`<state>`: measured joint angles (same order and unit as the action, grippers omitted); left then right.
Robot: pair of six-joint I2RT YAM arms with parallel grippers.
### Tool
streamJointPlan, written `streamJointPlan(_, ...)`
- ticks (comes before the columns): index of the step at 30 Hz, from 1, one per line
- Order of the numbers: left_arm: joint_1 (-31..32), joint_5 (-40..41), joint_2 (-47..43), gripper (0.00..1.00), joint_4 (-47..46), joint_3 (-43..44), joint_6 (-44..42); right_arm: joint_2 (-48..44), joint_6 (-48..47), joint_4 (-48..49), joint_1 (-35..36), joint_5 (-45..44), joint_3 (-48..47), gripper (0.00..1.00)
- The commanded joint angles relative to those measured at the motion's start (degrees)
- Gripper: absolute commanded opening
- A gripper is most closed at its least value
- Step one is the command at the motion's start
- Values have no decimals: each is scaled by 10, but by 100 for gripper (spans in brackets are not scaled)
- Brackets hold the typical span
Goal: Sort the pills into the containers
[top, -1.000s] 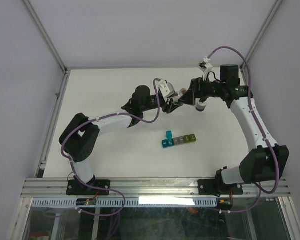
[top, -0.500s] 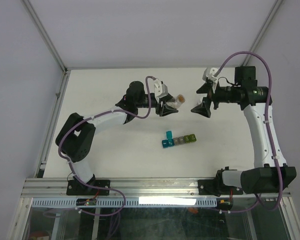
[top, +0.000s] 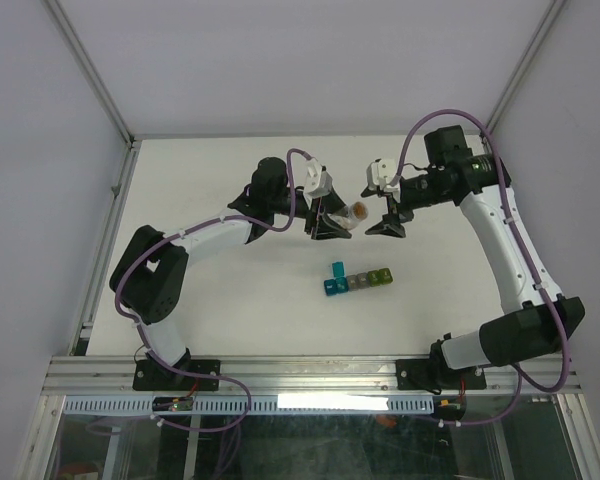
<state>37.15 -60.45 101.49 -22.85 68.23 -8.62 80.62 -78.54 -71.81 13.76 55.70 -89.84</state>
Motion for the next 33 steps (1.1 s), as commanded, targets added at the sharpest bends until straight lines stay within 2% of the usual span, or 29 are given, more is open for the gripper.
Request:
streamJointPlan(1,3,-39,-29,0,-9,25,-10,5,1,11,15,-20,-33,80)
streamJointPlan(11,3,-48,-30,0,-10,24,-10,17,35,29,44,-38,-35,65)
streamJointPlan(18,3,-47,-31,0,-10,24,-9,14,39,31,53,-47,-32,50)
streamJointPlan(23,3,-26,-37,0,-53,11,27,4,45,41,55,-56,-20,42)
streamJointPlan(29,3,-1,-36,0,-135,-1,96,-10,56,59,58,-71,1,39)
streamJointPlan(33,6,0,-39,0,-146,-8,95,-5,71,63,60,-79,10,38)
